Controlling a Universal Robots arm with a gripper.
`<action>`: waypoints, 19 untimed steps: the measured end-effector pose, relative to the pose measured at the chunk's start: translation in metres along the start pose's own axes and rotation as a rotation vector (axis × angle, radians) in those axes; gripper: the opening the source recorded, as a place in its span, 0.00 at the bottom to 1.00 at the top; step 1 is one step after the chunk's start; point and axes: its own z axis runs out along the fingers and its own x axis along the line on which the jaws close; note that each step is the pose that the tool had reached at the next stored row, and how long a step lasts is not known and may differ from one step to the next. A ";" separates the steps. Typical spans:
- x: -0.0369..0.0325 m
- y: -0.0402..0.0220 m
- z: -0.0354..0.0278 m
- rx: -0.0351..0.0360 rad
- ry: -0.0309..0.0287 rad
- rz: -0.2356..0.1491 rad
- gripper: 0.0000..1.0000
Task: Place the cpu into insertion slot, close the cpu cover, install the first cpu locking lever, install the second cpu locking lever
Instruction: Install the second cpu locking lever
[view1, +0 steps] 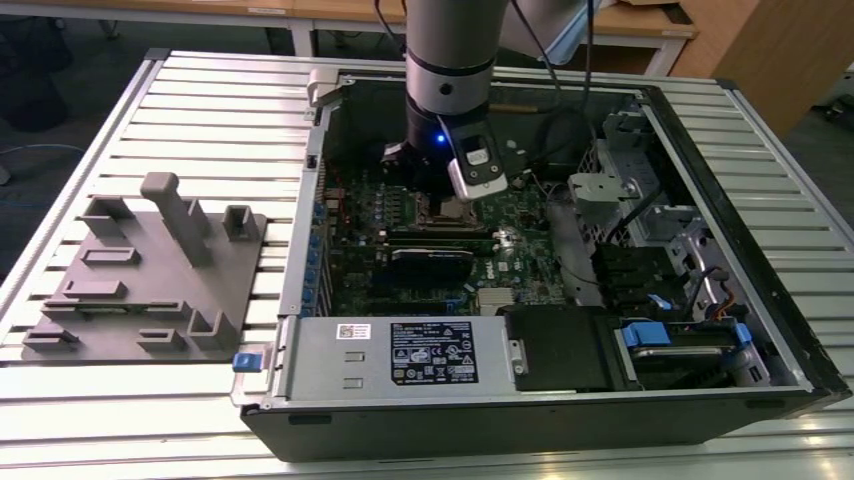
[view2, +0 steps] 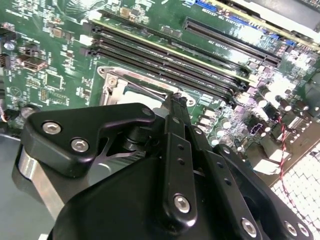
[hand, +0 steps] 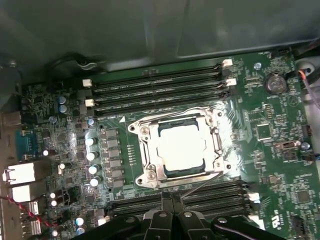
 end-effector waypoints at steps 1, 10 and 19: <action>0.0016 -0.0005 0.0008 0.0001 0.0001 0.000 0.10; 0.0073 -0.0041 0.0100 0.0000 -0.0001 0.002 0.10; 0.0112 -0.0056 0.0192 0.0001 -0.0002 0.003 0.10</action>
